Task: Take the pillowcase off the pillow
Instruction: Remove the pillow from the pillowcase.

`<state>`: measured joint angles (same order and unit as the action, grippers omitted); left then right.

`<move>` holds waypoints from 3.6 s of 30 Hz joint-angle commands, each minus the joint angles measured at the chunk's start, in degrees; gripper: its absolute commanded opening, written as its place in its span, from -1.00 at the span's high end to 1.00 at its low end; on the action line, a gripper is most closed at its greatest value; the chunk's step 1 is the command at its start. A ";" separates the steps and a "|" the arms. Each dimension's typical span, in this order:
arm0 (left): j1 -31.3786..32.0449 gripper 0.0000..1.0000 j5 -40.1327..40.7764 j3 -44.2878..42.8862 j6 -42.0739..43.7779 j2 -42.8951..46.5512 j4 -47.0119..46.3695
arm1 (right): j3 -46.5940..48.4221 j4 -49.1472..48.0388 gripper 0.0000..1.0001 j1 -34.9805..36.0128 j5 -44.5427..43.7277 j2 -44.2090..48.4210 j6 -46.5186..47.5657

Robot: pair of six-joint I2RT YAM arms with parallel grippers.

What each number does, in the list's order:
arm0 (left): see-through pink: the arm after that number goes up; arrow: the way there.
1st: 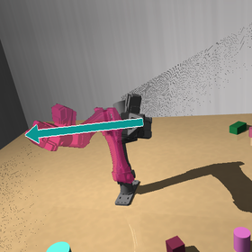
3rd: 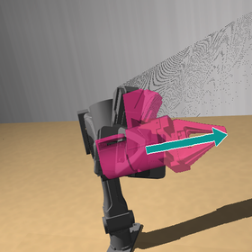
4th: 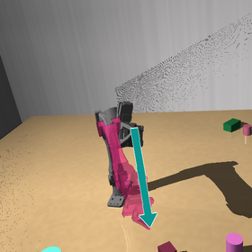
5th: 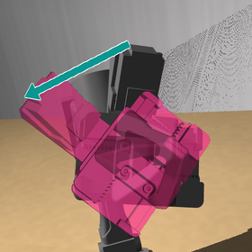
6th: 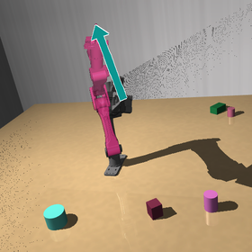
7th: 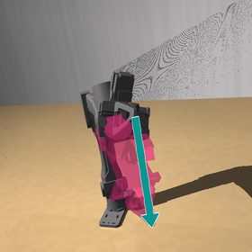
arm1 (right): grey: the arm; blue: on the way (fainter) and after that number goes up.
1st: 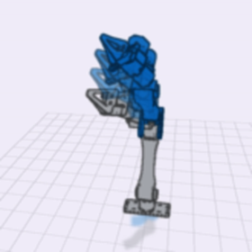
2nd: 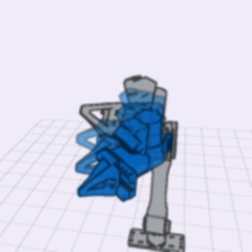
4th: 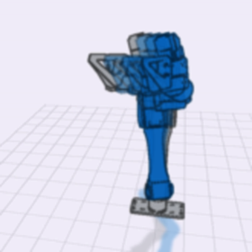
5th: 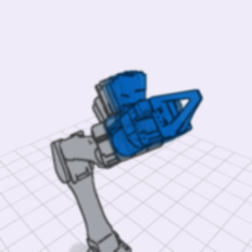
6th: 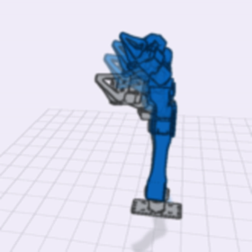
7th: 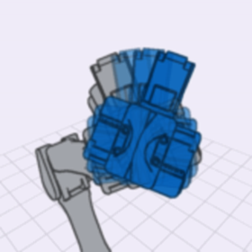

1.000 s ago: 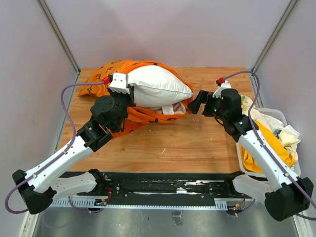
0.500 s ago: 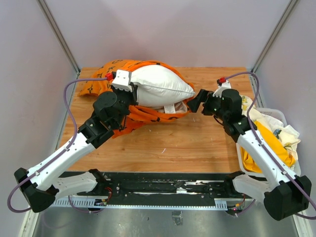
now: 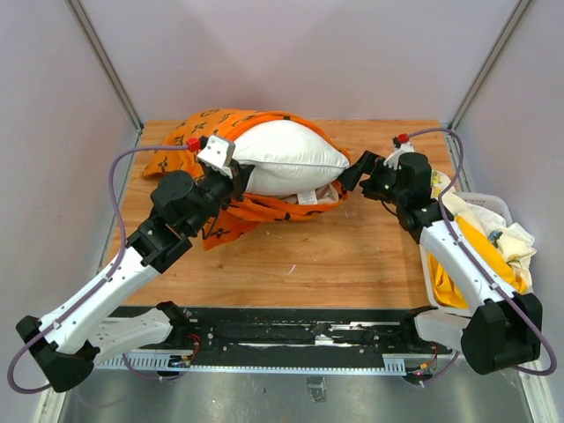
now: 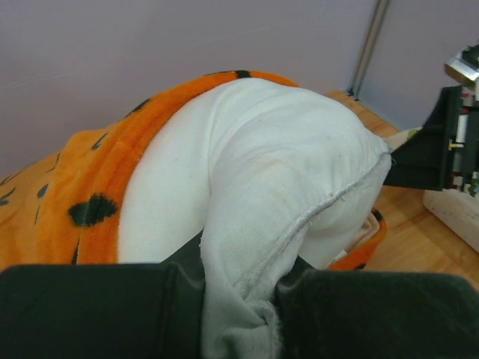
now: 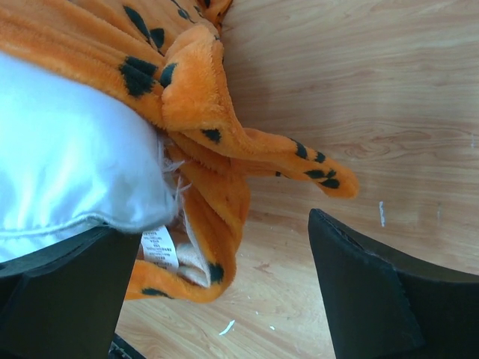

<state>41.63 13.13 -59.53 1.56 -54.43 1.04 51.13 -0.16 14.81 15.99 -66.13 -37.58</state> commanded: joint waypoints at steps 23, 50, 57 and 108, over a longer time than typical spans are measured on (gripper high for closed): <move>-0.14 0.99 -29.41 3.55 -3.31 9.62 -17.04 | 0.64 -6.69 0.34 7.08 6.51 -14.44 -3.62; -0.14 0.99 7.20 -0.47 -6.00 8.79 -25.96 | -6.80 -4.35 -0.67 10.34 -4.45 -14.46 -2.46; -0.14 0.99 6.76 -1.48 -5.60 6.53 -24.97 | -12.68 -9.53 -0.97 10.24 -9.29 -1.86 -0.88; -0.14 0.99 -12.35 0.37 -9.94 8.96 -28.15 | -9.63 -22.55 -0.04 22.11 1.52 -9.25 0.07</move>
<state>41.01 4.23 -58.15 -9.58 -50.41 -15.99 45.63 -24.47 42.19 17.61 -87.79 -46.11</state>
